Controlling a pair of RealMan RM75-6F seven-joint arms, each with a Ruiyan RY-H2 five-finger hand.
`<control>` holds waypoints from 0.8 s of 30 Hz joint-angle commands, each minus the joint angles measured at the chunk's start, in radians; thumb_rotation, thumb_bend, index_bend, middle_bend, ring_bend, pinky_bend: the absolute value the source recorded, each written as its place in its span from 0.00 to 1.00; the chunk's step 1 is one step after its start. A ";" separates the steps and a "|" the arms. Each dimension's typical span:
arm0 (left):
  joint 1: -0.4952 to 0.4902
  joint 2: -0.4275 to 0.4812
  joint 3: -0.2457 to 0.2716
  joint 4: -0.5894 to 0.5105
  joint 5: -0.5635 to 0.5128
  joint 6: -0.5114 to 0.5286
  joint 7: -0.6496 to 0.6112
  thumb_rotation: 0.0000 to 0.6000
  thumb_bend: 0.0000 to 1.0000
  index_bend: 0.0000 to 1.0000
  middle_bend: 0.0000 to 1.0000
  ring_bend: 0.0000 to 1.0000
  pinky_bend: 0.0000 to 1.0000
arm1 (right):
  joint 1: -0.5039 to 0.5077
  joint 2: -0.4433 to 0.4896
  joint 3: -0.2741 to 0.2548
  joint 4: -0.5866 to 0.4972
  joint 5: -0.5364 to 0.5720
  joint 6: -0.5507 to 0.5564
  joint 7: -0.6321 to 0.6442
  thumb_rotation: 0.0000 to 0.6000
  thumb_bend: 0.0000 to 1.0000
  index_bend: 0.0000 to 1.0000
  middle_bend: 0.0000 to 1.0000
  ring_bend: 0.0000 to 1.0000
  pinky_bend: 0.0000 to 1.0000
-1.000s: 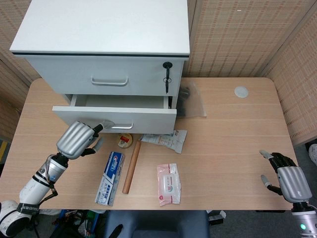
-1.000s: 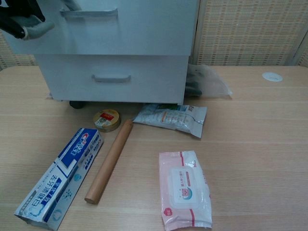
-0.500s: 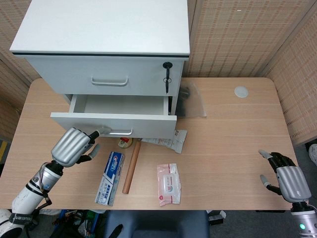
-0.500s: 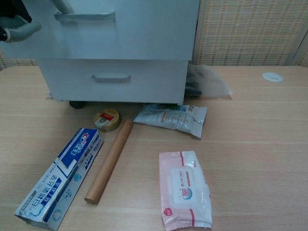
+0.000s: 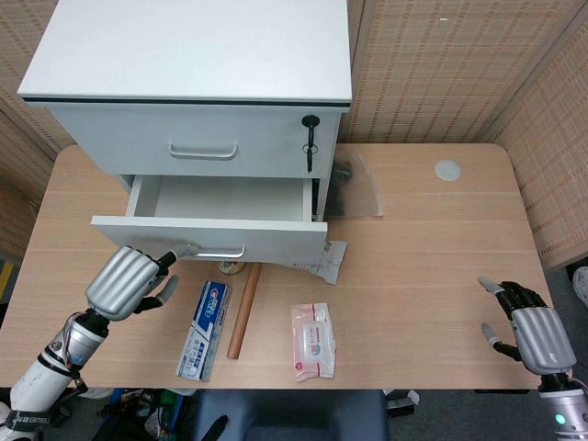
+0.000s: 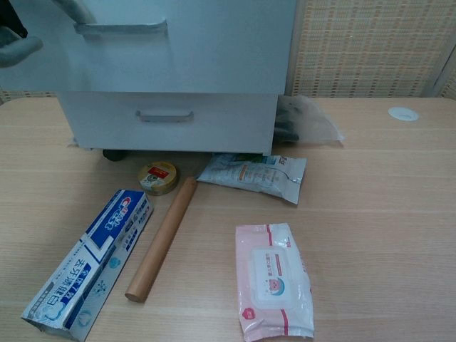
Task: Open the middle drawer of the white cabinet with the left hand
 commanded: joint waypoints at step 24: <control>0.072 0.045 0.037 -0.060 0.066 0.049 0.025 1.00 0.53 0.26 0.92 0.96 1.00 | 0.002 -0.004 0.000 0.012 0.001 0.002 0.011 1.00 0.29 0.16 0.28 0.17 0.23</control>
